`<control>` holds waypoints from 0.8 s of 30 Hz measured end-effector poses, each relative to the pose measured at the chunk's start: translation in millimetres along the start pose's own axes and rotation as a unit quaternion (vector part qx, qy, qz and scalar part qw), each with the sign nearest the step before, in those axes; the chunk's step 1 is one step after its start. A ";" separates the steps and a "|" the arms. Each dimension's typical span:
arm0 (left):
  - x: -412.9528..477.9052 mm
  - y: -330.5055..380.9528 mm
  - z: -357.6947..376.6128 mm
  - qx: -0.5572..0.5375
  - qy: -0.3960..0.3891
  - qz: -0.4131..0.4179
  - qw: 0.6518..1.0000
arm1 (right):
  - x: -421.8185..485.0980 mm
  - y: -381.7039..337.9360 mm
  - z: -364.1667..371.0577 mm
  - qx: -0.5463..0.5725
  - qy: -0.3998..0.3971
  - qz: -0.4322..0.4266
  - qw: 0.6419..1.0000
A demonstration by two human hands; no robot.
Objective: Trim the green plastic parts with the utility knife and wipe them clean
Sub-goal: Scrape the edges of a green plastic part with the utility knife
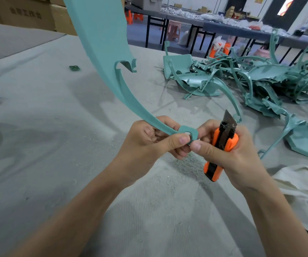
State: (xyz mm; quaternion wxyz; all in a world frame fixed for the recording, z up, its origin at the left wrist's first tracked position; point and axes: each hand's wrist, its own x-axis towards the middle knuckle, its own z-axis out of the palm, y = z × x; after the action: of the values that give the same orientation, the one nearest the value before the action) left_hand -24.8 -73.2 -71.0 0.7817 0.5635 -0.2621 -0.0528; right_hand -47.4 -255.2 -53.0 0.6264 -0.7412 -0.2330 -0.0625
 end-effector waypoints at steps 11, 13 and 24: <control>0.4 -3.7 -2.7 -0.006 0.001 0.003 1.000 | 0.3 4.9 -0.6 -0.002 0.035 0.006 0.999; -0.6 -3.2 -3.4 -0.027 -0.011 0.001 1.000 | 0.1 4.6 -0.6 0.000 0.034 0.007 0.999; 0.8 -3.8 -6.3 -0.045 0.005 0.000 0.999 | 0.5 2.7 0.2 0.026 0.029 0.003 0.999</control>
State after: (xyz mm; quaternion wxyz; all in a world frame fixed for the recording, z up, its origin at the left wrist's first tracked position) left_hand -20.3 -69.5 -75.6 0.8074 0.5282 -0.2555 -0.0619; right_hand -45.9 -255.2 -55.3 0.6520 -0.7235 -0.2139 -0.0760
